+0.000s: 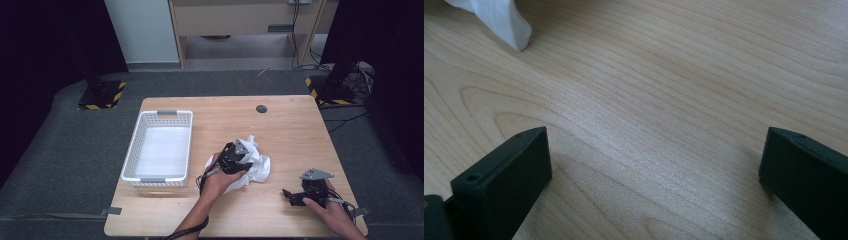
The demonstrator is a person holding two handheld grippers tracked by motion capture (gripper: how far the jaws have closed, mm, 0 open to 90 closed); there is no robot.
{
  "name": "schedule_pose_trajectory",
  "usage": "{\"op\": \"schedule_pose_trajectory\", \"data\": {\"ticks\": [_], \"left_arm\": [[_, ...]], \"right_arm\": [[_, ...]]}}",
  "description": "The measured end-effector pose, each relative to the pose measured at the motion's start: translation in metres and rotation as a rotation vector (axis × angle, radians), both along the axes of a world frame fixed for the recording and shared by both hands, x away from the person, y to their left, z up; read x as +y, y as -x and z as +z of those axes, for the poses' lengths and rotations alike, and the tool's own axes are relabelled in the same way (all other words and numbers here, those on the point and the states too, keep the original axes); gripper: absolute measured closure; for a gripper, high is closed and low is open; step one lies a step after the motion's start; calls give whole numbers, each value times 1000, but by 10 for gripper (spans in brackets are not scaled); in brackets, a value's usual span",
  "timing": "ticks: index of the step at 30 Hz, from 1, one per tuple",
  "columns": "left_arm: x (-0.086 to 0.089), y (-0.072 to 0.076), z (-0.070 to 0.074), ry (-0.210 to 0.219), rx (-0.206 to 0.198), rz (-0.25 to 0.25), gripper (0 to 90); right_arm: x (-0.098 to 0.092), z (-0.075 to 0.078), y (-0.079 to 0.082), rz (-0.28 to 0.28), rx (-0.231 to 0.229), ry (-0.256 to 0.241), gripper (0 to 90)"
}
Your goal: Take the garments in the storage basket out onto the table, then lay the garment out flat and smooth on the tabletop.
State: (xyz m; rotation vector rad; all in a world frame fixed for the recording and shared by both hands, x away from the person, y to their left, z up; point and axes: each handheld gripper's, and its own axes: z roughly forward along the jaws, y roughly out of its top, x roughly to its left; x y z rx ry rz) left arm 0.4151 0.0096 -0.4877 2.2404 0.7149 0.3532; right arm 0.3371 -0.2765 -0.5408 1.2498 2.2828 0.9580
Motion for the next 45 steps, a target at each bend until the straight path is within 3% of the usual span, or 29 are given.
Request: {"op": "schedule_pose_trajectory", "data": {"ticks": [3, 6, 10, 16, 23, 29, 33, 38, 45], "left_arm": [[3, 2, 4, -1, -27, 34, 251], [9, 6, 11, 7, -56, 50, 122], [22, 15, 24, 24, -88, 66, 50], [41, 34, 29, 37, -96, 85, 43], [50, 52, 18, 38, -85, 93, 55], [48, 69, -2, 59, -61, 131, 121], [44, 69, -11, 16, -50, 137, 180], [38, 67, -25, -34, -28, 134, 351], [37, 66, -36, -38, -5, 151, 531]], "right_arm": [[0, 0, 0, 0, 0, 0, 5], [0, 0, 0, 1, 0, 0, 5], [0, 0, 0, 1, 0, 1, 5], [0, 0, 0, -1, 0, 1, 5], [1, 0, 0, -2, -1, 2, 5], [1, 0, 0, 5, 0, 1, 6], [3, 4, 0, 25, -21, 15, 43], [11, 16, 3, 75, -66, -26, 69], [26, 21, 6, 156, -83, -36, 256]]}}
